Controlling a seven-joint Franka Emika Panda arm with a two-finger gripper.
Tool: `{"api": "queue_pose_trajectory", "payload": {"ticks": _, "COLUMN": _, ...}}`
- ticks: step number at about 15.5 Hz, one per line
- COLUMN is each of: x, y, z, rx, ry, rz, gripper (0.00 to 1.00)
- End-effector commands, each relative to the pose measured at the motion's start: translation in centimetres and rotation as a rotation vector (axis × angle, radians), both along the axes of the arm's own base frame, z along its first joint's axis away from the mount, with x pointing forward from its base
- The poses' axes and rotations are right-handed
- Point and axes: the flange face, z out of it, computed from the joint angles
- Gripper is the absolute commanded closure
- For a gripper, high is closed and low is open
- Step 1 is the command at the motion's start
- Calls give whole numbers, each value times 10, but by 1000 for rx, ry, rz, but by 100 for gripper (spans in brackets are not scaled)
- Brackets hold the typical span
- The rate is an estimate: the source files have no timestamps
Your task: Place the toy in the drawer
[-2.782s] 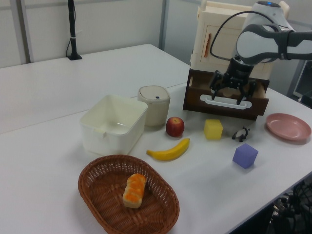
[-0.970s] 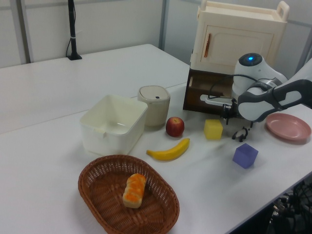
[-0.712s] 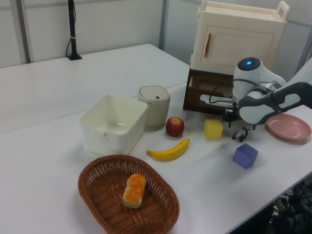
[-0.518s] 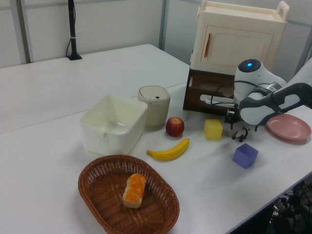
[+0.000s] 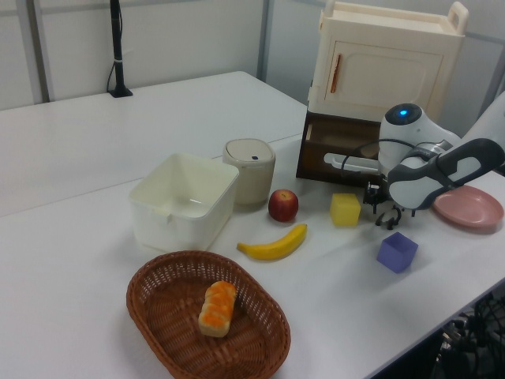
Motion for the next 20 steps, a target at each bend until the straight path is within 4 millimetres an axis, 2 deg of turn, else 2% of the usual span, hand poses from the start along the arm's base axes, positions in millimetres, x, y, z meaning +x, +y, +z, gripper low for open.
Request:
{"api": "queue_pose_trajectory", "payload": {"ticks": 1, "x": 7, "y": -2, "z": 2, "rx": -17, "ry": -27, "rz": 3, "gripper": 0}}
{"api": "queue_pose_trajectory", "payload": {"ticks": 6, "x": 11, "y": -5, "z": -9, "rx": -22, "ry": -17, "rz": 11, "gripper": 0}}
{"api": "queue_pose_trajectory", "payload": {"ticks": 11, "x": 11, "y": -9, "z": -9, "rx": -29, "ry": -19, "rz": 13, "gripper": 0}}
{"api": "queue_pose_trajectory", "payload": {"ticks": 20, "x": 11, "y": -13, "z": -23, "rx": -35, "ry": 9, "rz": 12, "gripper": 0}}
